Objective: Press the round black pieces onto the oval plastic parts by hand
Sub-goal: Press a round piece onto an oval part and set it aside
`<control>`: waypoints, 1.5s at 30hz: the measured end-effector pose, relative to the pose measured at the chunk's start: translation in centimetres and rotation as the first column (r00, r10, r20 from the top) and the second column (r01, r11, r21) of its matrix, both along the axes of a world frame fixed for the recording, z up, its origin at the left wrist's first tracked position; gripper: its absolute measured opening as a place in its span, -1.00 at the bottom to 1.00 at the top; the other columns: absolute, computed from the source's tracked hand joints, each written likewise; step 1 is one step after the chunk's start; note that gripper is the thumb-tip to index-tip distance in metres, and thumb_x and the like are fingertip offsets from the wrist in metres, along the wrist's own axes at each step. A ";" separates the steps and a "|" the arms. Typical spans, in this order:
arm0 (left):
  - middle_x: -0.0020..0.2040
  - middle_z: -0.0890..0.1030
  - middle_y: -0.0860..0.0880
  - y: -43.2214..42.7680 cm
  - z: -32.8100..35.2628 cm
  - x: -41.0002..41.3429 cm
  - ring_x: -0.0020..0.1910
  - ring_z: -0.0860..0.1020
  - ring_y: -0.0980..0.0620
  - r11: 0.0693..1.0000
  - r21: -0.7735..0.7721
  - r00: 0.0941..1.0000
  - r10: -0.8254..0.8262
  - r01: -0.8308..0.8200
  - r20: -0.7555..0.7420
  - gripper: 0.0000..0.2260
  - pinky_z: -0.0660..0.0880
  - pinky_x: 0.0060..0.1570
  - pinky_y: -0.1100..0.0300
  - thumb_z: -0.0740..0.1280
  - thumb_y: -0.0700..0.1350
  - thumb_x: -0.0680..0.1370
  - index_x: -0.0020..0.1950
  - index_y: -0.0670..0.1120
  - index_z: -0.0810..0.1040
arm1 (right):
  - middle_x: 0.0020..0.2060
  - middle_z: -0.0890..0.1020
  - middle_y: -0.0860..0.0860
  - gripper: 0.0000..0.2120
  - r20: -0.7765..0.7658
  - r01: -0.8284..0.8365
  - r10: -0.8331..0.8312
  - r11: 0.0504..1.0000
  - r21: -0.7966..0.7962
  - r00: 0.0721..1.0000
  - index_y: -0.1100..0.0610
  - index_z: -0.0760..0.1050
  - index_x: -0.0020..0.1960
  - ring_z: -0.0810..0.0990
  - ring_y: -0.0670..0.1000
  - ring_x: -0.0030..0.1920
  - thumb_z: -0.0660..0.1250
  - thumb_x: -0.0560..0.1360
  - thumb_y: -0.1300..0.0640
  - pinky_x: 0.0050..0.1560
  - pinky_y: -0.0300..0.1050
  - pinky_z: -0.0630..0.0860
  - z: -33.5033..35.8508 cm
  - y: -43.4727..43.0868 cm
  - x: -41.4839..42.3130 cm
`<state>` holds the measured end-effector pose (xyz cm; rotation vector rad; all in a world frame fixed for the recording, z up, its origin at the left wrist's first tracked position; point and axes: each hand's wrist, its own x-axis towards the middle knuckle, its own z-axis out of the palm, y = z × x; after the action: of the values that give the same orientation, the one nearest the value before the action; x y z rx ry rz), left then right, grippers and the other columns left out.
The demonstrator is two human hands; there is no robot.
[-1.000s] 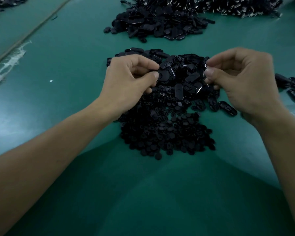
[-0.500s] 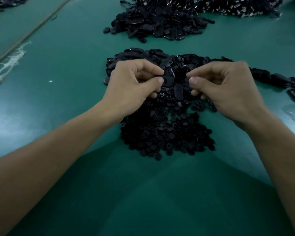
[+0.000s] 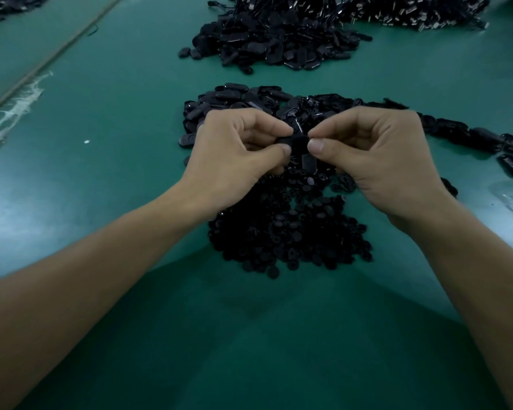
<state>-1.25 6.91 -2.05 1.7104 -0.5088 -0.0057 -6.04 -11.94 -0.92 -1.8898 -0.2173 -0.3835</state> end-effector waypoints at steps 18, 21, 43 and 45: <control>-0.18 0.73 0.02 -0.1 -0.1 -0.2 -0.20 0.70 0.04 0.999 0.014 0.995 -0.043 0.042 0.093 -0.83 0.66 -0.11 0.10 0.51 -0.24 0.45 -0.04 0.00 0.67 | -0.22 0.69 -0.06 -0.86 -0.002 0.093 -0.096 0.974 -0.205 0.995 0.05 0.62 -0.06 0.69 -0.09 -0.19 0.46 0.51 0.28 -0.08 -0.14 0.65 0.4 1.1 -0.6; -0.16 0.73 0.02 -0.2 -0.2 -0.3 -0.14 0.71 0.06 0.998 0.040 0.992 -0.050 0.046 0.114 -0.82 0.65 -0.08 0.11 0.52 -0.22 0.45 -0.04 0.03 0.66 | -0.23 0.68 -0.08 -0.82 0.018 0.105 -0.104 0.970 -0.217 0.994 -0.01 0.59 -0.09 0.68 -0.10 -0.19 0.45 0.51 0.28 -0.10 -0.15 0.64 0.5 1.3 -0.6; -0.14 0.65 0.20 -0.6 -0.3 -1.4 -0.14 0.62 0.29 0.942 0.278 0.891 0.043 -0.187 0.453 -0.80 0.51 -0.10 0.44 0.47 -0.27 0.46 0.07 -0.10 0.69 | -0.31 0.66 -0.04 -0.69 -0.012 0.218 -0.229 0.939 -0.265 0.973 -0.05 0.43 -0.27 0.67 0.02 -0.25 0.47 0.46 0.26 -0.16 0.10 0.63 0.2 2.6 -1.1; -0.12 0.68 0.14 -0.4 -0.2 -1.2 -0.12 0.63 0.23 0.919 0.324 0.865 0.035 -0.224 0.500 -0.82 0.55 -0.06 0.35 0.48 -0.23 0.46 0.05 -0.10 0.69 | -0.32 0.66 -0.05 -0.67 -0.018 0.192 -0.206 0.938 -0.287 0.978 -0.06 0.44 -0.26 0.67 -0.02 -0.26 0.37 0.47 0.34 -0.15 0.05 0.64 0.2 2.9 -1.1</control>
<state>-2.48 6.51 -2.25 2.1298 -0.7996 0.4697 -7.17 -9.09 -0.71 -2.2118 -0.0485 -0.4623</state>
